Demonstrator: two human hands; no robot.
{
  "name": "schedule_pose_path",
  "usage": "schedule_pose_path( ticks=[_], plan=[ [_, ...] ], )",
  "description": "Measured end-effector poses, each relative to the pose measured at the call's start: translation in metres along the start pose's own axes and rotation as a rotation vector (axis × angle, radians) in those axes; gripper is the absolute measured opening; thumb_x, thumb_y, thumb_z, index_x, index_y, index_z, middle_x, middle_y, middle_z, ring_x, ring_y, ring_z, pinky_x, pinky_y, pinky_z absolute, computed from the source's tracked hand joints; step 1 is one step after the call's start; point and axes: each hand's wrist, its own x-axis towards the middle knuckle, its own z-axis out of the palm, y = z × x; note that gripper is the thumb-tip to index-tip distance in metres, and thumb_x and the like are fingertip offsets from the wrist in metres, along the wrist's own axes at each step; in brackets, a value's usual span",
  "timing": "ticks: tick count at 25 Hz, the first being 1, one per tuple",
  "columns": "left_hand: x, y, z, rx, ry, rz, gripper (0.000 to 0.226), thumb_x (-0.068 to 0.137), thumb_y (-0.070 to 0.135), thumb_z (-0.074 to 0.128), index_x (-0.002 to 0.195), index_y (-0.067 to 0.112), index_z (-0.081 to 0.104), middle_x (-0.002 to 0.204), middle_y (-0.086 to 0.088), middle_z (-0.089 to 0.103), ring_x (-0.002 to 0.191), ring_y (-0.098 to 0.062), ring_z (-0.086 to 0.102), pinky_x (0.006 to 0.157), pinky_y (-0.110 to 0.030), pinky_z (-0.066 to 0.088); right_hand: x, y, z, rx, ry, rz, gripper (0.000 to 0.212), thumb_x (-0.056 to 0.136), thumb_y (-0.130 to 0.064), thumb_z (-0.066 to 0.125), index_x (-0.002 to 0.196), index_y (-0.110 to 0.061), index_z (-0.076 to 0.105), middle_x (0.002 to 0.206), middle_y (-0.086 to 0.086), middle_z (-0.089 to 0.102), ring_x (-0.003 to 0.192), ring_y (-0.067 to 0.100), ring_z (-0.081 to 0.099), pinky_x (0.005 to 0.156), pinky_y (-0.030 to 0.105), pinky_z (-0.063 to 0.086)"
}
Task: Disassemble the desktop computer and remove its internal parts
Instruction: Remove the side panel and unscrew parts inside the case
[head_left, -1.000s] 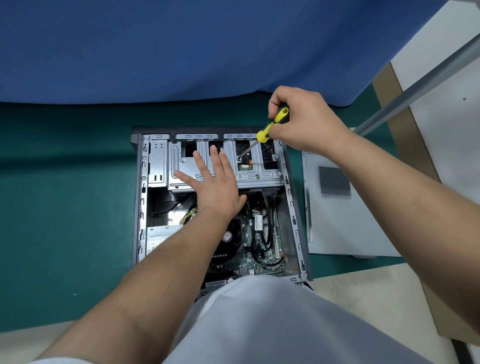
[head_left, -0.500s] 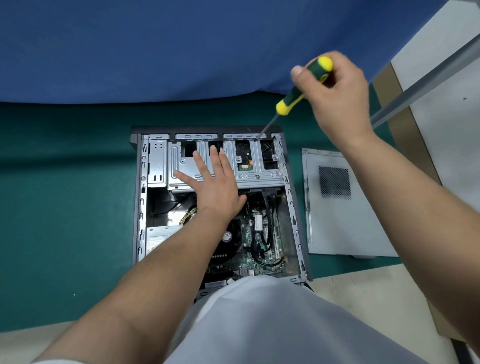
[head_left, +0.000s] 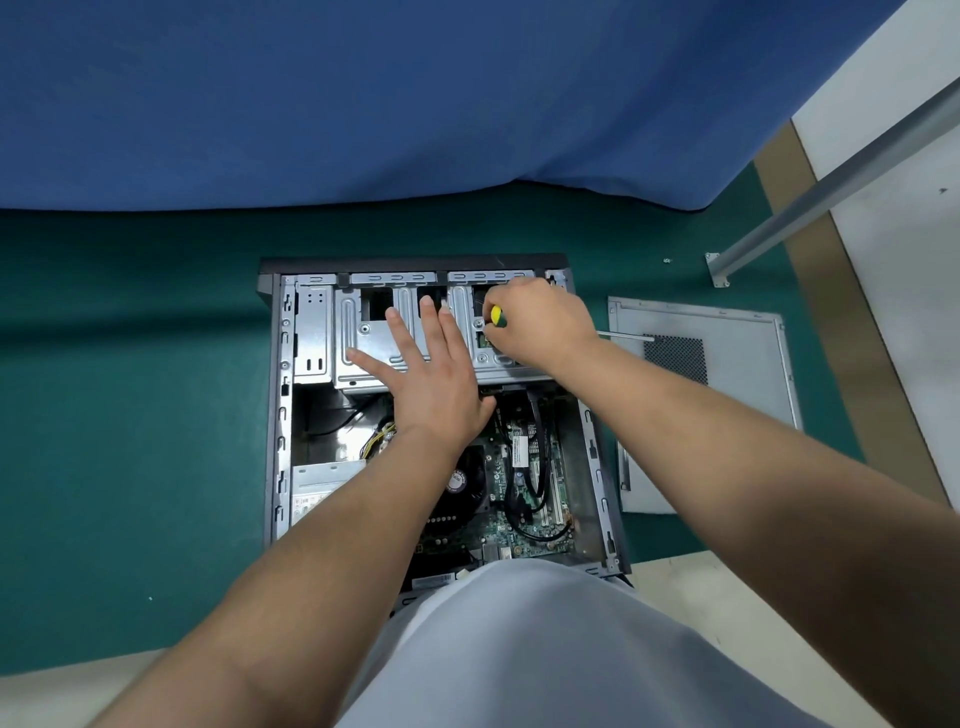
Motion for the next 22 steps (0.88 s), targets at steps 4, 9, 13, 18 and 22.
schedule_pose_path(
  ticks=[4, 9, 13, 18, 22],
  plan=[
    [-0.001, 0.001, 0.000, 0.003, 0.004, 0.001, 0.127, 0.079, 0.081, 0.056, 0.161, 0.001, 0.001, 0.170, -0.020, -0.007, 0.148, -0.061, -0.011, 0.094, -0.094, 0.010, 0.005, -0.001, 0.010, -0.022, 0.040, -0.031, 0.020, 0.093, -0.034, 0.059, 0.109, -0.026, 0.068, 0.113, -0.001, 0.066, 0.100, 0.029, 0.066, 0.075, 0.037, 0.051],
    [-0.001, 0.001, 0.000, -0.007, 0.012, 0.007, 0.126, 0.080, 0.080, 0.057, 0.161, 0.001, 0.002, 0.170, -0.021, -0.005, 0.148, -0.062, -0.010, 0.094, -0.094, 0.010, 0.005, -0.005, 0.014, -0.050, 0.093, -0.083, 0.019, 0.094, -0.031, 0.055, 0.104, -0.023, 0.068, 0.107, -0.001, 0.067, 0.093, 0.030, 0.067, 0.067, 0.034, 0.044],
    [-0.002, 0.000, -0.001, -0.006, -0.002, 0.008, 0.126, 0.080, 0.079, 0.057, 0.161, 0.000, 0.001, 0.169, -0.021, -0.006, 0.148, -0.062, -0.010, 0.093, -0.094, 0.011, 0.006, -0.006, 0.013, -0.076, 0.103, -0.082, 0.015, 0.092, -0.027, 0.054, 0.100, -0.021, 0.066, 0.103, 0.000, 0.067, 0.089, 0.032, 0.067, 0.063, 0.032, 0.039],
    [-0.001, 0.000, -0.007, -0.003, -0.034, 0.005, 0.126, 0.080, 0.080, 0.056, 0.161, 0.000, 0.000, 0.170, -0.021, -0.007, 0.148, -0.062, -0.011, 0.094, -0.094, 0.010, 0.004, -0.007, 0.010, -0.067, 0.108, -0.068, 0.018, 0.093, -0.031, 0.055, 0.102, -0.022, 0.068, 0.106, 0.000, 0.069, 0.092, 0.032, 0.068, 0.065, 0.033, 0.041],
    [-0.004, 0.000, -0.018, -0.021, -0.135, 0.015, 0.126, 0.083, 0.080, 0.053, 0.160, 0.001, -0.007, 0.169, -0.020, -0.014, 0.148, -0.060, -0.017, 0.095, -0.094, 0.010, -0.007, -0.001, -0.008, 0.062, 0.167, -0.010, 0.017, 0.094, -0.034, 0.056, 0.100, -0.028, 0.072, 0.105, -0.002, 0.072, 0.095, 0.027, 0.067, 0.072, 0.035, 0.052]
  ],
)
